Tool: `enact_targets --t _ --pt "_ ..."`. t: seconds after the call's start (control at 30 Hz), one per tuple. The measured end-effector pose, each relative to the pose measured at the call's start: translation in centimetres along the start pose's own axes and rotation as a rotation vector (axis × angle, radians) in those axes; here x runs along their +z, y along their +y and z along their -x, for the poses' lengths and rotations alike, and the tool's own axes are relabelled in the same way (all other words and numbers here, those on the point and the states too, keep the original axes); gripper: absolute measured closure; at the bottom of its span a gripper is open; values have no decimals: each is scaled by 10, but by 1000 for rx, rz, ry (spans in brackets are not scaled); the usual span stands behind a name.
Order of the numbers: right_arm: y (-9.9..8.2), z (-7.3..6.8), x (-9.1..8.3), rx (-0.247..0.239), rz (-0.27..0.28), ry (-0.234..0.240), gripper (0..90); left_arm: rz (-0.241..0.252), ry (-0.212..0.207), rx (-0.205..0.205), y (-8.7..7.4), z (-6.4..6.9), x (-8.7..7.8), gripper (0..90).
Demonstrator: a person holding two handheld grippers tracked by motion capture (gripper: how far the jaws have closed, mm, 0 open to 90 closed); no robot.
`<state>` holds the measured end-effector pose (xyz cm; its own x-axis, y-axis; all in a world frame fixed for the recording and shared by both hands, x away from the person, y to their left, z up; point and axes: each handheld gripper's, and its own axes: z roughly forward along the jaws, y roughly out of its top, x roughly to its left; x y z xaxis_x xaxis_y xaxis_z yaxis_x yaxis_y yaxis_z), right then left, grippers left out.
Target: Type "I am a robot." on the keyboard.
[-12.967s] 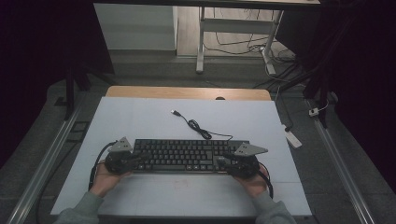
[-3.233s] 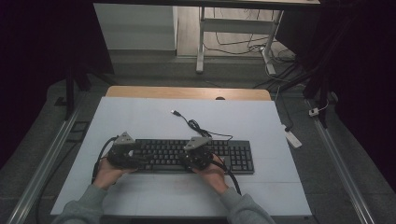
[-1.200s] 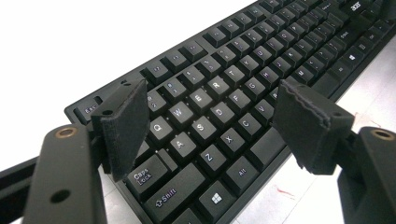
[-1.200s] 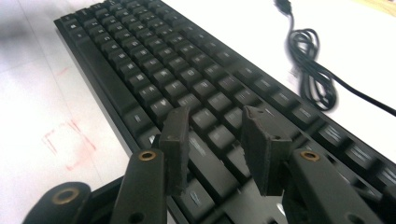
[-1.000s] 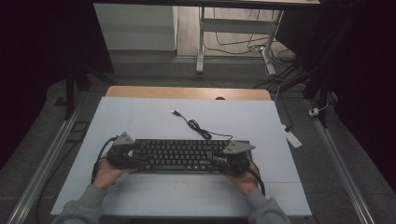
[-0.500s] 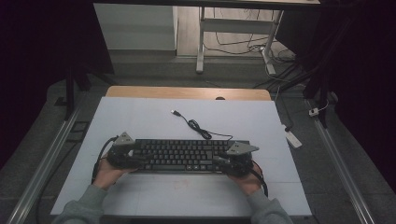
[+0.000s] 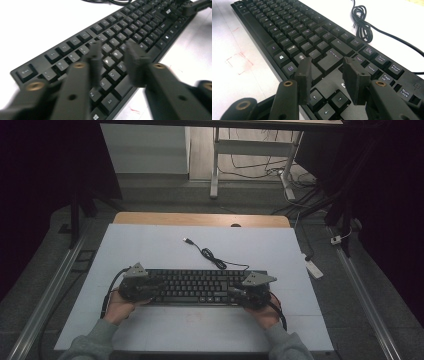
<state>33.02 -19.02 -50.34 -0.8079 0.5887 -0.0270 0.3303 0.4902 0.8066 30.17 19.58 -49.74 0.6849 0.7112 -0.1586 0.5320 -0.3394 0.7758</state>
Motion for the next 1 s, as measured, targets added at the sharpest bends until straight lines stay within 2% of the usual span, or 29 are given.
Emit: enact_targets --t 0.07,0.13,0.3,0.73,1.0 --pt "0 0 0 0 0 -1 592 -11 -9 12 0 3 2 839" --pt "0 0 0 0 1 -3 592 -23 -17 27 1 6 5 888" --pt "0 0 1 0 1 -1 591 -62 -28 65 2 13 14 890" --pt "0 0 2 -6 -10 -5 587 -123 -53 124 3 31 36 889" --pt "0 0 2 -5 -10 -6 587 -144 -54 138 3 35 44 889"
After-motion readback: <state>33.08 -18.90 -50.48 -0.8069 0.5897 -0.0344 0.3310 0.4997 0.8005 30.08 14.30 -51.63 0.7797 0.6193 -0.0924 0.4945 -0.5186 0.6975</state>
